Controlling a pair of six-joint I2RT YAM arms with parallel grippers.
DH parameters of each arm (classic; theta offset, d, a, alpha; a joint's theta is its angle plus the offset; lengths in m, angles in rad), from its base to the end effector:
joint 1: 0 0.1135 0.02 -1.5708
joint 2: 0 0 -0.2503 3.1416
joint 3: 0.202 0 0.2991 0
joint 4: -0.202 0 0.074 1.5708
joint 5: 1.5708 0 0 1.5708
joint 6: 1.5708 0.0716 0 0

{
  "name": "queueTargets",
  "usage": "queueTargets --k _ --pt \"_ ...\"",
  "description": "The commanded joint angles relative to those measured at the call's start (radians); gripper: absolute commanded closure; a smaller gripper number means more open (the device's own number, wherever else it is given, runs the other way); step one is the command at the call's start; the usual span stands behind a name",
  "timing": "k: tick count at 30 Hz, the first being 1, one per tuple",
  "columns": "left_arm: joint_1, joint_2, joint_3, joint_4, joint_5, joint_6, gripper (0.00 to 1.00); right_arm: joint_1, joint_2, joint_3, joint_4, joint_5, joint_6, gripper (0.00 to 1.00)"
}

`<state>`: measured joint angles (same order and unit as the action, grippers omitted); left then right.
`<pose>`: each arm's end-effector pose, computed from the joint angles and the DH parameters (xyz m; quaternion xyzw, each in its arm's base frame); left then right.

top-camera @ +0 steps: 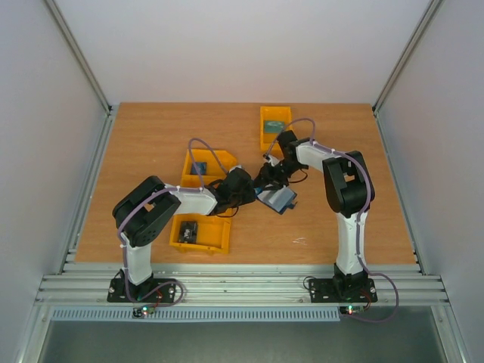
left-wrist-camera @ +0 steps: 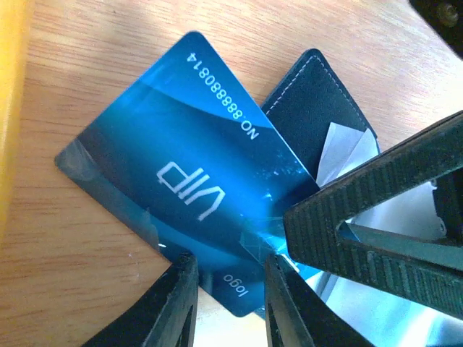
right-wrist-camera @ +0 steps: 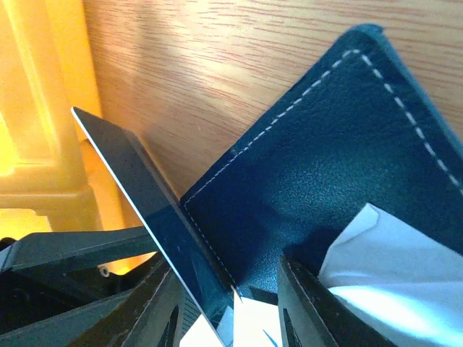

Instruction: Take the credit cards out of the card holder

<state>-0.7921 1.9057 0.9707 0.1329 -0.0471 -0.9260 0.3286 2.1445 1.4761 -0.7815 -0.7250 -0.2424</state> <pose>0.3014 -0.3007 0.0452 -0.0708 0.9241 -0.2696 0.2614 0.3996 0.1864 0.0626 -0.2834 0.8895 0.3561 0.0412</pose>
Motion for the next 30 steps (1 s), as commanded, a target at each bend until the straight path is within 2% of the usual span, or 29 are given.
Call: queueTargets --k 1,3,7,9,14,18,25,27,30 --pt "0.007 0.061 -0.041 -0.041 -0.057 0.030 0.72 0.012 0.016 -0.077 0.120 -0.077 0.072 0.66" --pt "0.007 0.062 -0.040 -0.042 -0.056 0.036 0.72 0.012 0.012 -0.085 0.129 -0.081 0.078 0.73" --pt "0.007 0.062 -0.041 -0.040 -0.053 0.036 0.73 0.006 -0.008 -0.084 0.131 -0.068 0.080 0.93" --pt "0.008 0.060 -0.044 -0.038 -0.055 0.038 0.73 0.001 -0.025 -0.086 0.137 -0.074 0.082 0.99" --pt "0.007 0.049 -0.048 -0.015 -0.041 0.055 0.73 -0.027 -0.080 -0.098 0.137 -0.081 0.093 0.99" --pt "0.009 -0.018 -0.039 0.087 0.056 0.121 0.68 -0.071 -0.199 -0.140 0.137 -0.011 0.127 0.99" --pt "0.041 -0.294 -0.070 0.274 0.343 0.239 0.49 -0.102 -0.495 -0.141 0.084 0.155 0.192 0.99" --pt "0.065 -0.389 -0.083 0.263 0.368 0.274 0.45 -0.102 -0.564 -0.131 0.100 0.187 0.237 0.99" --pt "0.145 -0.527 -0.111 0.189 0.335 0.277 0.42 -0.095 -0.649 -0.137 0.175 0.222 0.412 0.99"
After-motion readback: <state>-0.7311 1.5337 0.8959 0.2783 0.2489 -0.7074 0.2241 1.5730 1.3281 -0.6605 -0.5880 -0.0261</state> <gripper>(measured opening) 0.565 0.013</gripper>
